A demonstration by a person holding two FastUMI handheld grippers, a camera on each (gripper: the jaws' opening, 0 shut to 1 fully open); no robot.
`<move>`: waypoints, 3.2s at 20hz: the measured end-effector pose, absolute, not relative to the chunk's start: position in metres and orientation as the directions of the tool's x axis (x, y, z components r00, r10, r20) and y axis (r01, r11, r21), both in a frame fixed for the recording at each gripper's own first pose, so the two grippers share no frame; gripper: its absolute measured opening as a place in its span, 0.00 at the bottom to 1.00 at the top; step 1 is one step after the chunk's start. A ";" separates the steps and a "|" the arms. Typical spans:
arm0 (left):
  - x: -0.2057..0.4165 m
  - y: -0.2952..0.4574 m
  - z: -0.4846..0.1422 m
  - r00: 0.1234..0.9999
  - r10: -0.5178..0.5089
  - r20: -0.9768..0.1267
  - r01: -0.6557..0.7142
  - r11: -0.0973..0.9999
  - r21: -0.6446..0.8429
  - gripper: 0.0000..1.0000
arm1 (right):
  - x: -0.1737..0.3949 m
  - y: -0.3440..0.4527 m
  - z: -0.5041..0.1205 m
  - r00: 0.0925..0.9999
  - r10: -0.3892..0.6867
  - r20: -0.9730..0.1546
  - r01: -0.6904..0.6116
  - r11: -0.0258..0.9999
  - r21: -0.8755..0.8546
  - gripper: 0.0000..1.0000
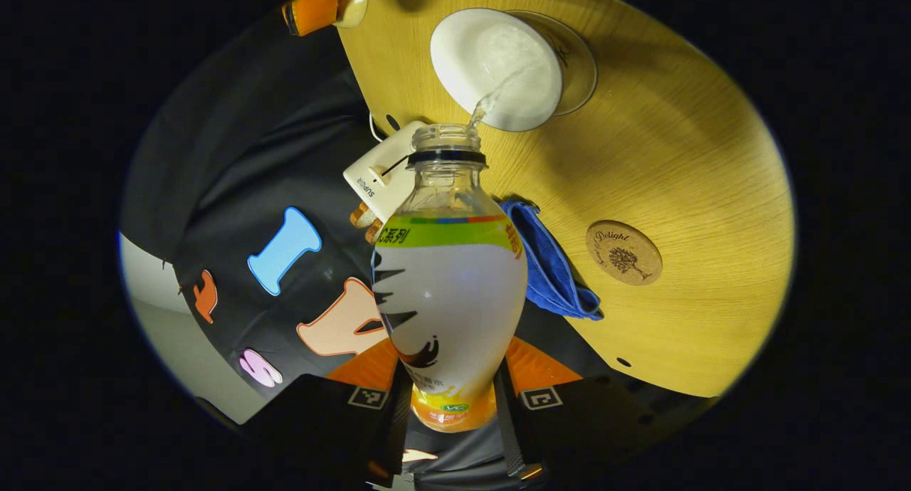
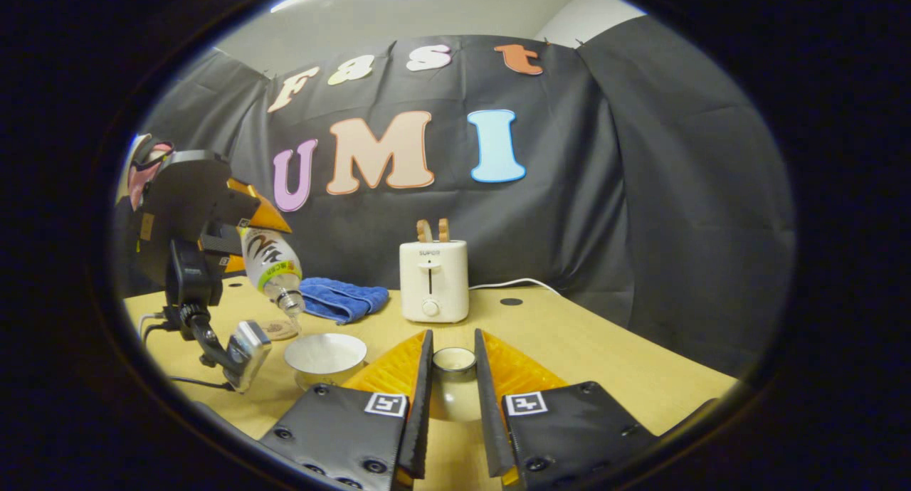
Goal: Open the teacup lid with one hand, grasp the water bottle and pour water into the teacup with the other hand; after pouring, place the water bottle on the coaster and then close the teacup lid.
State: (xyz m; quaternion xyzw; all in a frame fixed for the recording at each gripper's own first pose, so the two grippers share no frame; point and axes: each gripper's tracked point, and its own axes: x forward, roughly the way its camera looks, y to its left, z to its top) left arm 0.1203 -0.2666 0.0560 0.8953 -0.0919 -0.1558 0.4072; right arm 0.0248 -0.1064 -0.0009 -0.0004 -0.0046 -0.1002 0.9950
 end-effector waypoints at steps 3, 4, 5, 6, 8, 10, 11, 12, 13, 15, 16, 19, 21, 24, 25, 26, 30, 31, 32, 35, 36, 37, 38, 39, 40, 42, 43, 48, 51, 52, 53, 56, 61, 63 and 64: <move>0.122 -0.268 0.052 0.935 -0.290 -0.206 -0.039 -0.659 0.751 0.52 | 0.025 -0.106 -0.001 0.980 -0.199 0.009 0.199 0.980 0.000 0.36; 0.121 -0.267 0.051 0.934 -0.291 -0.207 -0.039 -0.659 0.751 0.53 | 0.025 -0.106 -0.001 0.980 -0.199 0.009 0.199 0.980 0.000 0.36; 0.122 -0.266 0.048 0.933 -0.292 -0.209 -0.037 -0.657 0.753 0.52 | 0.025 -0.107 -0.001 0.980 -0.199 0.009 0.199 0.980 0.000 0.36; 0.121 -0.266 0.045 0.932 -0.293 -0.211 -0.032 -0.648 0.761 0.52 | 0.025 -0.107 -0.001 0.980 -0.199 0.009 0.199 0.980 0.000 0.36; 0.121 -0.263 0.031 0.924 -0.298 -0.241 0.017 -0.599 0.801 0.52 | 0.025 -0.106 -0.001 0.980 -0.199 0.009 0.199 0.980 0.000 0.36; 0.116 -0.254 0.014 0.914 -0.293 -0.281 0.096 -0.517 0.851 0.52 | 0.025 -0.106 -0.001 0.981 -0.196 0.008 0.196 0.981 0.000 0.36; 0.116 -0.250 0.006 0.907 -0.295 -0.301 0.139 -0.465 0.874 0.52 | 0.025 -0.106 -0.001 0.981 -0.196 0.008 0.196 0.981 0.000 0.36; 0.114 -0.247 -0.001 0.900 -0.295 -0.321 0.187 -0.405 0.895 0.52 | 0.025 -0.106 -0.001 0.981 -0.196 0.008 0.196 0.981 0.000 0.36; 0.113 -0.243 -0.007 0.892 -0.301 -0.338 0.236 -0.330 0.914 0.52 | 0.025 -0.106 -0.001 0.981 -0.196 0.008 0.196 0.981 0.000 0.36; 0.113 -0.235 -0.017 0.880 -0.316 -0.354 0.325 -0.144 0.935 0.51 | 0.025 -0.106 -0.001 0.981 -0.194 0.007 0.194 0.981 0.000 0.36; 0.113 -0.233 -0.019 0.878 -0.328 -0.348 0.353 -0.048 0.935 0.51 | 0.026 -0.105 -0.001 0.981 -0.192 0.008 0.192 0.981 0.001 0.35; 0.116 -0.230 -0.012 0.892 -0.360 -0.272 0.374 0.251 0.893 0.50 | 0.025 -0.106 -0.001 0.981 -0.193 0.008 0.193 0.981 0.001 0.36; 0.116 -0.223 -0.005 0.906 -0.360 -0.220 0.378 0.461 0.803 0.53 | 0.025 -0.105 -0.001 0.981 -0.193 0.009 0.193 0.981 0.001 0.36; 0.121 -0.223 0.010 0.917 -0.375 -0.135 0.379 0.717 0.585 0.51 | 0.025 -0.106 0.000 0.981 -0.193 0.008 0.193 0.981 0.000 0.36; 0.123 -0.223 0.015 0.919 -0.382 -0.102 0.380 0.780 0.497 0.51 | 0.025 -0.106 -0.001 0.981 -0.193 0.008 0.193 0.981 0.001 0.36; 0.124 -0.225 0.019 0.915 -0.396 -0.080 0.393 0.824 0.408 0.50 | 0.025 -0.105 -0.001 0.981 -0.192 0.008 0.192 0.981 0.000 0.36; 0.135 -0.222 0.019 0.907 -0.420 -0.040 0.421 0.898 0.125 0.51 | 0.024 -0.105 0.000 0.981 -0.192 0.008 0.192 0.981 0.001 0.36; 0.140 -0.221 0.020 0.905 -0.425 -0.025 0.426 0.902 0.071 0.50 | 0.024 -0.106 -0.001 0.981 -0.192 0.008 0.192 0.981 0.000 0.35; 0.143 -0.221 0.019 0.905 -0.425 -0.019 0.425 0.905 0.025 0.50 | 0.024 -0.105 -0.001 0.981 -0.192 0.009 0.192 0.981 0.000 0.36; 0.159 -0.217 0.007 0.911 -0.411 -0.033 0.411 0.911 -0.021 0.50 | 0.024 -0.106 0.000 0.981 -0.192 0.008 0.192 0.981 0.000 0.36; 0.162 -0.218 0.003 0.911 -0.411 -0.038 0.411 0.912 -0.013 0.50 | 0.025 -0.106 0.000 0.981 -0.192 0.008 0.192 0.981 0.000 0.36; 0.164 -0.220 0.000 0.908 -0.417 -0.045 0.417 0.909 -0.008 0.50 | 0.024 -0.106 -0.001 0.981 -0.195 0.008 0.195 0.981 0.000 0.36; 0.164 -0.219 -0.001 0.903 -0.427 -0.050 0.427 0.904 -0.012 0.51 | 0.024 -0.107 0.000 0.980 -0.197 0.009 0.197 0.980 0.000 0.36; 0.165 -0.222 -0.002 0.899 -0.435 -0.054 0.434 0.901 -0.014 0.51 | 0.025 -0.106 0.000 0.980 -0.197 0.008 0.197 0.980 0.000 0.36; 0.168 -0.223 -0.006 0.898 -0.434 -0.064 0.435 0.901 -0.012 0.50 | 0.025 -0.106 0.000 0.980 -0.197 0.009 0.197 0.980 0.000 0.36; 0.169 -0.229 -0.014 0.893 -0.444 -0.075 0.444 0.896 -0.021 0.50 | 0.025 -0.106 0.000 0.980 -0.197 0.008 0.197 0.980 0.000 0.36; 0.170 -0.230 -0.018 0.892 -0.445 -0.080 0.444 0.895 -0.027 0.51 | 0.025 -0.106 -0.001 0.980 -0.197 0.009 0.197 0.980 0.000 0.36; 0.171 -0.230 -0.022 0.890 -0.446 -0.093 0.445 0.895 -0.032 0.52 | 0.025 -0.106 0.000 0.980 -0.199 0.009 0.199 0.980 -0.001 0.36; 0.171 -0.230 -0.023 0.891 -0.442 -0.098 0.442 0.897 -0.029 0.56 | 0.025 -0.106 -0.001 0.980 -0.199 0.010 0.199 0.980 -0.001 0.36; 0.172 -0.231 -0.023 0.891 -0.443 -0.100 0.442 0.897 -0.028 0.57 | 0.025 -0.106 -0.001 0.980 -0.200 0.009 0.200 0.980 -0.001 0.36; 0.171 -0.231 -0.024 0.892 -0.441 -0.102 0.441 0.897 -0.027 0.58 | 0.025 -0.106 -0.001 0.980 -0.200 0.009 0.200 0.980 -0.001 0.36; 0.172 -0.230 -0.024 0.896 -0.432 -0.104 0.431 0.902 -0.025 0.65 | 0.025 -0.106 -0.001 0.980 -0.200 0.009 0.200 0.980 -0.001 0.36; 0.169 -0.227 -0.025 0.895 -0.433 -0.107 0.433 0.901 -0.024 0.66 | 0.025 -0.107 -0.001 0.980 -0.200 0.009 0.200 0.980 -0.001 0.36; 0.167 -0.224 -0.023 0.896 -0.432 -0.098 0.431 0.902 -0.033 0.75 | 0.025 -0.106 -0.001 0.980 -0.198 0.009 0.198 0.980 0.000 0.36; 0.170 -0.226 -0.021 0.897 -0.434 -0.090 0.432 0.901 -0.041 0.84 | 0.025 -0.106 0.000 0.980 -0.197 0.009 0.197 0.980 -0.001 0.36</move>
